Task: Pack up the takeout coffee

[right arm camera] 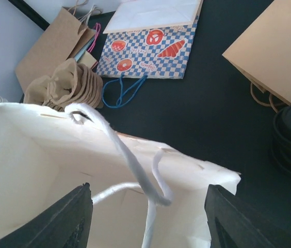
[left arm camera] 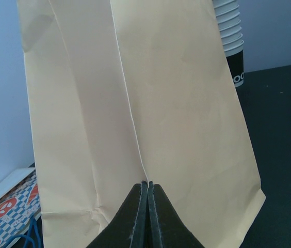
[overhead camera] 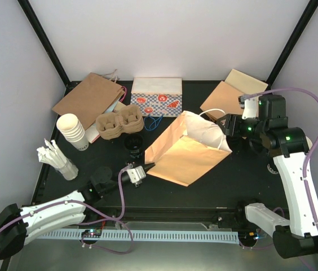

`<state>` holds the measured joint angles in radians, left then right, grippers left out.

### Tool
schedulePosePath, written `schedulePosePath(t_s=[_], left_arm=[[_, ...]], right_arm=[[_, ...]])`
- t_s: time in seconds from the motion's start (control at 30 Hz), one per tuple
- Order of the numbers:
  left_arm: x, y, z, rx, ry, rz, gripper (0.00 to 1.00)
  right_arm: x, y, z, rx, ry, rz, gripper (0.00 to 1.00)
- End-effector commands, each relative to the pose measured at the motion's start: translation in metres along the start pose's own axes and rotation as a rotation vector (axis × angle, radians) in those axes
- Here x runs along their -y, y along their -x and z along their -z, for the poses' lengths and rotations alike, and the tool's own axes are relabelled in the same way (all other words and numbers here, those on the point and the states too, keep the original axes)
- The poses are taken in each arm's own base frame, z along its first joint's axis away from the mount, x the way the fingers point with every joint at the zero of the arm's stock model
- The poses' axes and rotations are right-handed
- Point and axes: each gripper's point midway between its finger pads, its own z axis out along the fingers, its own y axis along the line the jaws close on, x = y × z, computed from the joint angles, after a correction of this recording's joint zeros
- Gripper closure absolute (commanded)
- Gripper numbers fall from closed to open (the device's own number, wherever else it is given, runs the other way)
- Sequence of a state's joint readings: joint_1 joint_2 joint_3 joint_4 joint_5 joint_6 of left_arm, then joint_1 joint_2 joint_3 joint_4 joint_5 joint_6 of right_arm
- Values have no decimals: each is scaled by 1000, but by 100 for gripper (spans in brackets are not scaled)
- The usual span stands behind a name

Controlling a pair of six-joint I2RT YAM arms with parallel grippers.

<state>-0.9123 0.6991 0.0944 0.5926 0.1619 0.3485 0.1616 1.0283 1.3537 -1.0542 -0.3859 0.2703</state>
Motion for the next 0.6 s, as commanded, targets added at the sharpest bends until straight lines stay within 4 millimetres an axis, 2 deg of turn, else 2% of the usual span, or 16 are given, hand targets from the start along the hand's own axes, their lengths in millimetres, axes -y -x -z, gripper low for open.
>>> schedulePosePath(t_s=[0.0,0.17,0.37,0.43,0.47,0.5,0.57], left_arm=[[4,9,1,39,-19,-19,98],[4,9,2,41,-19,-16,98],[4,9,2,43,-21,-12,99],[4,10,1,45,-20,-8,97],[4,10,1,46,-20,-4,90],[3,11,1,47,-19,1,78],[1,14,2,54,-12,24,46]], right_arm=[[-5,19,-3,55,16,26,39],[1,23,-13,53,-2,34,41],[-3,31,-19,72,3,74,69],[-7,33,-21,70,11,87,84],[-8,34,-22,71,10,93,93],[-10,37,-22,74,7,102,98],[-14,44,-19,92,1,126,99]])
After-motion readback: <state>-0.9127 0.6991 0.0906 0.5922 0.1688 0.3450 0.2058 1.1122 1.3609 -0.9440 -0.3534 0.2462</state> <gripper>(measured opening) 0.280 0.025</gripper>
